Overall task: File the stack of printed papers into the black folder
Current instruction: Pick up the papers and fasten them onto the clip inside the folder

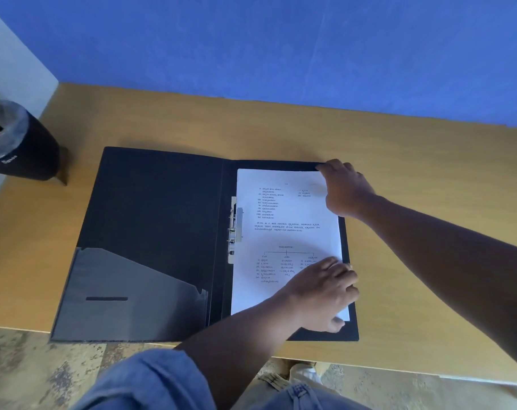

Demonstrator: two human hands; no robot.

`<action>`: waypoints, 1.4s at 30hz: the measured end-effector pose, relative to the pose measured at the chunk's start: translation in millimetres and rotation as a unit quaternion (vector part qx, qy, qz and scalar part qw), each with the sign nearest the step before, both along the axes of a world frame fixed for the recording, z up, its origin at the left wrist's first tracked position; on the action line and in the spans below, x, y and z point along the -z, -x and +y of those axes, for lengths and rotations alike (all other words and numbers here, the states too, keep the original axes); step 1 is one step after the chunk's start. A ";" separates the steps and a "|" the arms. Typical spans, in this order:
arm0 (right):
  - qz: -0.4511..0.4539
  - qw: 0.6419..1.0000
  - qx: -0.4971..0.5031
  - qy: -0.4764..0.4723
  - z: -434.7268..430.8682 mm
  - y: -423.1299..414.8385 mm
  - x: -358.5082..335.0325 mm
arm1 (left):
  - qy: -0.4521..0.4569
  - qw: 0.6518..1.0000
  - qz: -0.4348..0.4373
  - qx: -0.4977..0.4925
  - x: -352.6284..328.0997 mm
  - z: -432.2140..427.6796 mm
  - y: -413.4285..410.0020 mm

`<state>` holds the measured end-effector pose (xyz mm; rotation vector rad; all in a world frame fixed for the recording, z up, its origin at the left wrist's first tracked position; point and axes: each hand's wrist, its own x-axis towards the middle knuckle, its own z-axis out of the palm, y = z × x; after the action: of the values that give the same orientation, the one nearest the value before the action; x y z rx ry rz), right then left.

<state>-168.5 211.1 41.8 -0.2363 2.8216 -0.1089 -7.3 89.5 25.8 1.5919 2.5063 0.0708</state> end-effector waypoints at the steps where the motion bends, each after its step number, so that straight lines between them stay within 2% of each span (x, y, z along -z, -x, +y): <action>1: 0.000 0.999 0.036 0.038 1.1 -1.6 -0.4 | -0.005 1.000 0.000 -0.003 0.9 -0.4 -0.5; 4: 0.020 0.965 0.195 0.176 6.6 -11.7 -0.7 | -0.016 1.000 -0.003 -0.009 2.8 -2.7 0.5; 7: -0.007 0.918 0.313 0.243 9.8 -31.7 0.8 | -0.024 1.000 -0.006 -0.011 6.8 -5.0 -1.1; 11: -0.073 0.900 0.334 0.272 6.9 -48.1 3.2 | -0.048 0.999 0.002 -0.021 11.8 -8.0 -7.0; 16: -0.059 0.869 0.383 0.308 18.1 -68.7 -4.3 | -0.221 0.971 -0.041 -0.075 1.3 -34.8 -10.7; 19: -0.077 0.841 0.408 0.346 31.1 -101.8 -0.4 | -0.303 0.924 -0.031 -0.232 -11.4 -73.2 1.1; 23: -0.097 0.832 0.401 0.371 38.8 -140.3 7.6 | -0.337 0.816 -0.060 -0.466 -21.3 -126.4 33.1; 26: -0.118 0.833 0.383 0.381 36.0 -154.7 11.5 | -0.285 0.745 -0.146 -0.585 -17.3 -151.0 63.4; 29: -0.125 0.838 0.368 0.384 33.4 -159.7 13.0 | -0.228 0.718 -0.254 -0.606 -11.5 -160.6 83.1; 31: -0.131 0.831 0.371 0.394 33.9 -161.2 13.6 | -0.218 0.715 -0.286 -0.599 -9.8 -161.3 87.9; 36: -0.136 0.828 0.361 0.408 36.9 -164.5 12.9 | -0.242 0.718 -0.266 -0.596 -11.6 -162.1 86.7; 42: -0.129 0.829 0.356 0.411 34.6 -168.4 13.4 | -0.261 0.771 -0.186 -0.549 -19.4 -174.2 69.6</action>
<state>-0.1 245.7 28.4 0.6235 2.2554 -1.3946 -76.9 -84.7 45.1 -0.0963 2.7674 1.1570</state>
